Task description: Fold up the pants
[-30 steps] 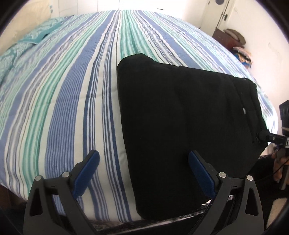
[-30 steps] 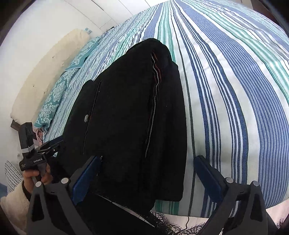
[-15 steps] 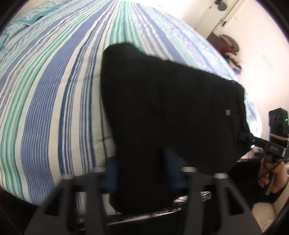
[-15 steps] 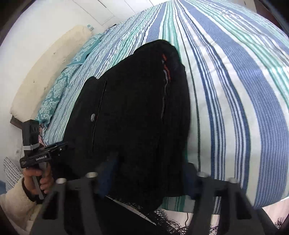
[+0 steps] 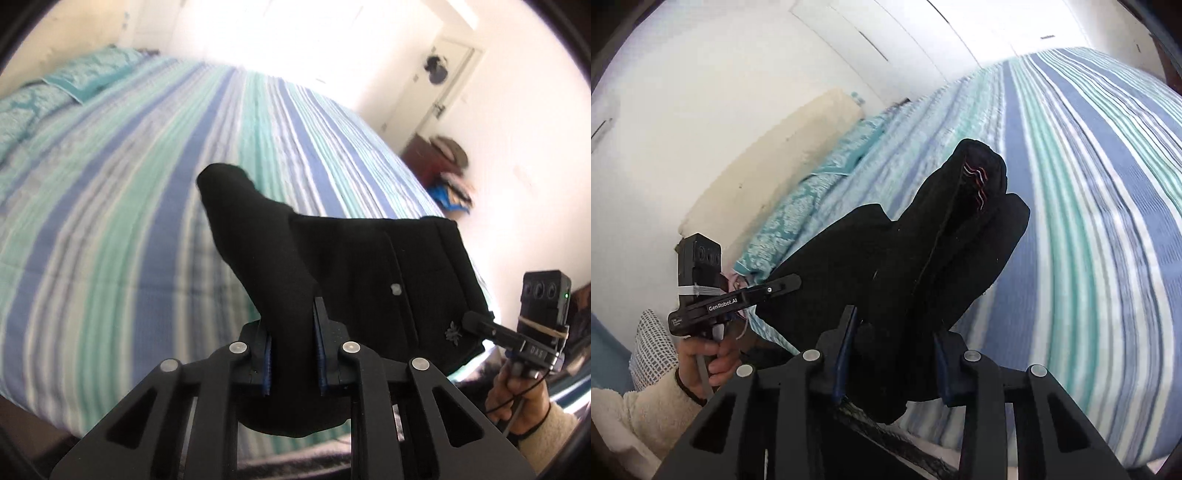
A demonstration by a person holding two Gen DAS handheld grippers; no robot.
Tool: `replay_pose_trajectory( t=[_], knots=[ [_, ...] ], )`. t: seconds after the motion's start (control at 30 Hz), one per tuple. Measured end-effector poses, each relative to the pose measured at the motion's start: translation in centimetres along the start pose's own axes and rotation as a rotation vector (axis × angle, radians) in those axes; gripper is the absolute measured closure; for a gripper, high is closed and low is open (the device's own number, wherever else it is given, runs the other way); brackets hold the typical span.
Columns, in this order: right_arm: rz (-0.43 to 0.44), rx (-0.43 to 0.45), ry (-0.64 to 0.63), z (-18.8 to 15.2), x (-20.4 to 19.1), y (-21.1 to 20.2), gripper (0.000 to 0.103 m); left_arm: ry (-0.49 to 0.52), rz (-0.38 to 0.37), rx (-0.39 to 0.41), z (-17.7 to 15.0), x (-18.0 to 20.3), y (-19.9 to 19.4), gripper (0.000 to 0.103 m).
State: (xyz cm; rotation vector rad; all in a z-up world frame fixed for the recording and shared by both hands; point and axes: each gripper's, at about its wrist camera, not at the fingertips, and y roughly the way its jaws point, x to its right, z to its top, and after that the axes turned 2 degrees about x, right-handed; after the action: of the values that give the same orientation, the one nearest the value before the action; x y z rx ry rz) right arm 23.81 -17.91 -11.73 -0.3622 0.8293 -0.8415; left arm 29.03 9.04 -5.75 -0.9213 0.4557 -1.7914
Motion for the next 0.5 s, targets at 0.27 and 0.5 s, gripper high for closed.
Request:
replay_pose_trajectory(
  t=[0.27,0.5],
  knots=[
    [-0.238,-0.046,0.044,1.8,1.4,6.5,0.001,0.029,0.397,-0.088,-2.4,-4.8,3.0,0.029],
    [-0.600,-0.075,-0.181,-0.7,-1.8,1.7,0.000,0.051,0.541,0.078,-7.1,-0.2,-4.1,0.007]
  ],
)
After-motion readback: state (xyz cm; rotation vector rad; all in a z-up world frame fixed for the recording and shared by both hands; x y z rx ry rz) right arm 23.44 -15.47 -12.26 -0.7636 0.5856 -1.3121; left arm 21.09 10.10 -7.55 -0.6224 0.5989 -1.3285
